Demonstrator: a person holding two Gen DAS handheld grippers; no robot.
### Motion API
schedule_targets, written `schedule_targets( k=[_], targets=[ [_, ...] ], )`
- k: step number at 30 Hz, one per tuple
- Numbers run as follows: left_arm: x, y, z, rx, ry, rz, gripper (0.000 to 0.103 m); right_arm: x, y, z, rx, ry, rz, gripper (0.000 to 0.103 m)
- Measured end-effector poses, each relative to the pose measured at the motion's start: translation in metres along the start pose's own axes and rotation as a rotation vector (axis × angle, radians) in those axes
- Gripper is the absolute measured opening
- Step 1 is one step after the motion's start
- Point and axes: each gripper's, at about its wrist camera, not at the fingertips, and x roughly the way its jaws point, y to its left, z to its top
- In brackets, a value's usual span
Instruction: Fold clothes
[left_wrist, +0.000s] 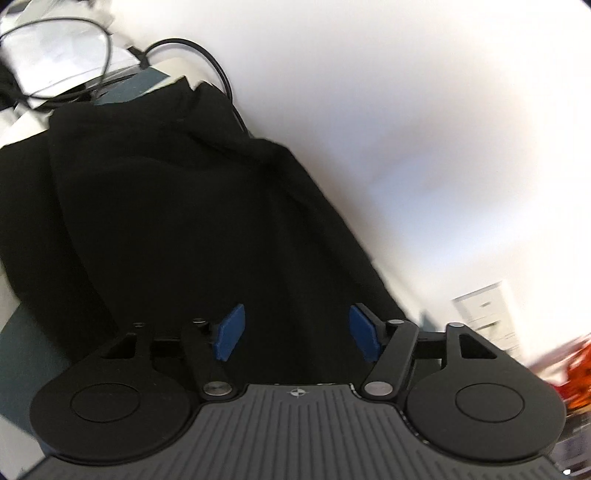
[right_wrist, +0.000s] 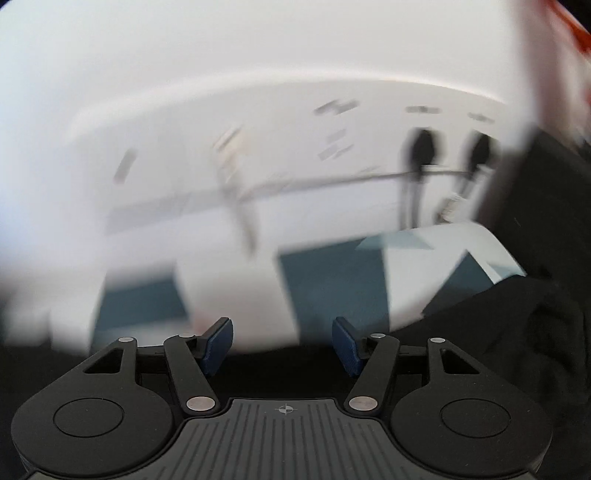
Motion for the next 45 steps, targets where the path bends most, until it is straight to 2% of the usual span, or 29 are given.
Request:
schedule_targets(
  k=[2, 7, 11, 15, 18, 20, 21, 23, 27, 31, 35, 38, 42, 45],
  targets=[
    [-0.012, 0.008, 0.003, -0.011, -0.003, -0.005, 0.068, -0.005, -0.012, 0.006, 0.106, 0.017, 0.04, 0.057],
    [-0.035, 0.029, -0.013, -0.068, -0.017, 0.026, 0.069, -0.044, -0.042, -0.024, 0.146, 0.037, 0.035, 0.061],
    [-0.039, 0.041, -0.029, -0.14, -0.007, 0.044, 0.069, -0.093, -0.083, -0.067, 0.195, -0.017, -0.072, 0.061],
    [-0.034, 0.036, -0.042, -0.155, 0.019, 0.028, 0.069, -0.133, -0.134, -0.098, 0.278, -0.075, -0.186, 0.062],
    [-0.031, 0.02, -0.051, -0.134, 0.045, 0.013, 0.069, -0.125, -0.172, -0.107, 0.328, 0.02, -0.187, 0.059],
    [-0.034, 0.006, -0.058, -0.113, 0.054, 0.004, 0.069, -0.124, -0.18, -0.106, 0.345, 0.051, -0.194, 0.056],
    [-0.037, -0.001, -0.063, -0.101, 0.055, -0.001, 0.069, -0.129, -0.177, -0.104, 0.338, 0.035, -0.192, 0.056],
    [-0.045, -0.013, -0.071, -0.082, 0.053, -0.011, 0.069, -0.14, -0.171, -0.101, 0.319, -0.004, -0.186, 0.064],
    [-0.072, -0.024, -0.092, -0.085, 0.02, -0.019, 0.073, -0.167, -0.16, -0.11, 0.29, -0.048, -0.105, 0.068],
    [-0.1, -0.018, -0.119, -0.137, -0.024, 0.0, 0.074, -0.181, -0.145, -0.133, 0.223, -0.006, -0.021, 0.068],
    [-0.126, -0.002, -0.143, -0.191, -0.063, 0.038, 0.074, -0.187, -0.115, -0.16, 0.095, 0.027, 0.051, 0.068],
    [-0.143, 0.008, -0.159, -0.224, -0.088, 0.07, 0.075, -0.185, -0.089, -0.176, 0.042, 0.08, 0.141, 0.068],
    [-0.124, 0.022, -0.148, -0.243, -0.086, 0.07, 0.075, -0.185, -0.054, -0.192, -0.051, 0.122, 0.199, 0.067],
    [-0.097, 0.024, -0.135, -0.222, -0.057, 0.044, 0.075, -0.183, -0.032, -0.195, -0.095, 0.141, 0.193, 0.066]
  ],
)
